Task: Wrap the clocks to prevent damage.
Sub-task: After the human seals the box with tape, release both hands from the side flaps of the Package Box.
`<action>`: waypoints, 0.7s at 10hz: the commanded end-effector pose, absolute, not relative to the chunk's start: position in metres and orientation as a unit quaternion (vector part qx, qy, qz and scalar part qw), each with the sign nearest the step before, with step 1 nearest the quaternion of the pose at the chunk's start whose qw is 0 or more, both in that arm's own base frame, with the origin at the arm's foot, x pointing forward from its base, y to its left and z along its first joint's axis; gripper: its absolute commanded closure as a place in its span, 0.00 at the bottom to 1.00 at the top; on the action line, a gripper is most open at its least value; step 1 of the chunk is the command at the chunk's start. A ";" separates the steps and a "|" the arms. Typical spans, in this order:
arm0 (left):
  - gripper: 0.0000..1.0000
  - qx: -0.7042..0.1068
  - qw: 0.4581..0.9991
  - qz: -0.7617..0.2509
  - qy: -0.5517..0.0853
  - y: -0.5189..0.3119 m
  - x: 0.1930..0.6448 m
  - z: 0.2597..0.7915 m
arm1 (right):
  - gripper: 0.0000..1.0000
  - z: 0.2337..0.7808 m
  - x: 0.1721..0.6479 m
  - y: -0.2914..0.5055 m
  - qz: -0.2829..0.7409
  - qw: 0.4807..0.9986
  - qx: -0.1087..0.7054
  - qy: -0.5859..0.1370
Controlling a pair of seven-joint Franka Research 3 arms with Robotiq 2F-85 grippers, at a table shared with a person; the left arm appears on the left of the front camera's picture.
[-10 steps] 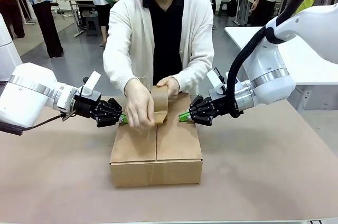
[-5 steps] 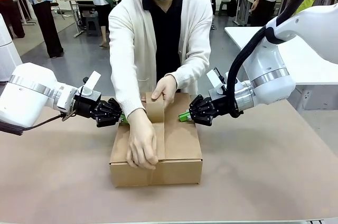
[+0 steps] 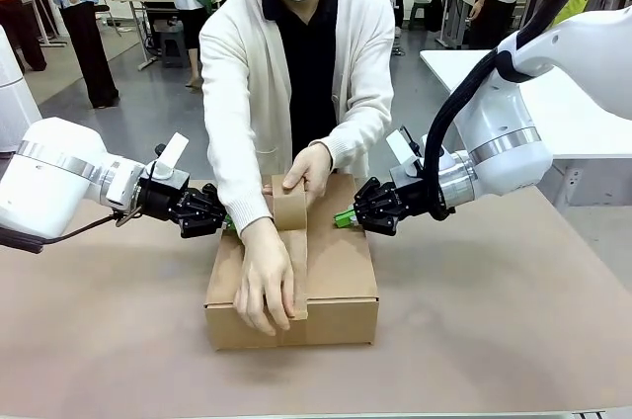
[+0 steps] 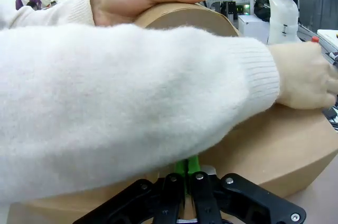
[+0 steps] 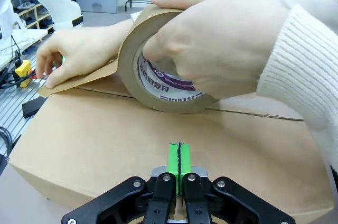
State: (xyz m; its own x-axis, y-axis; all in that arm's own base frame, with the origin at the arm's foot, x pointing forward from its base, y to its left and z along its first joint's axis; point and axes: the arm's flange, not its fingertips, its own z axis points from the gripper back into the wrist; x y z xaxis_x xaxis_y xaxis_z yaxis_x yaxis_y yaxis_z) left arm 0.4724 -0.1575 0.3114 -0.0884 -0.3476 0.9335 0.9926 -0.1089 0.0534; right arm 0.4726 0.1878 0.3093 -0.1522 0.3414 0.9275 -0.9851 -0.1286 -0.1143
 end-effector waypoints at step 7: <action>0.99 -0.400 0.541 -0.625 -0.395 -0.157 0.473 0.309 | 0.99 0.306 0.473 0.188 0.641 0.522 0.390 -0.406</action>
State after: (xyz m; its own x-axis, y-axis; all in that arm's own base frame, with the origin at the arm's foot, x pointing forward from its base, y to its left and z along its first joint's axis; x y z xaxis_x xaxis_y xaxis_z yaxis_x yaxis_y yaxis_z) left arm 0.4725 -0.1574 0.3114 -0.0884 -0.3477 0.9334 0.9926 -0.1087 0.0535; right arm 0.4726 0.1877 0.3093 -0.1523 0.3416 0.9274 -0.9851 -0.1284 -0.1144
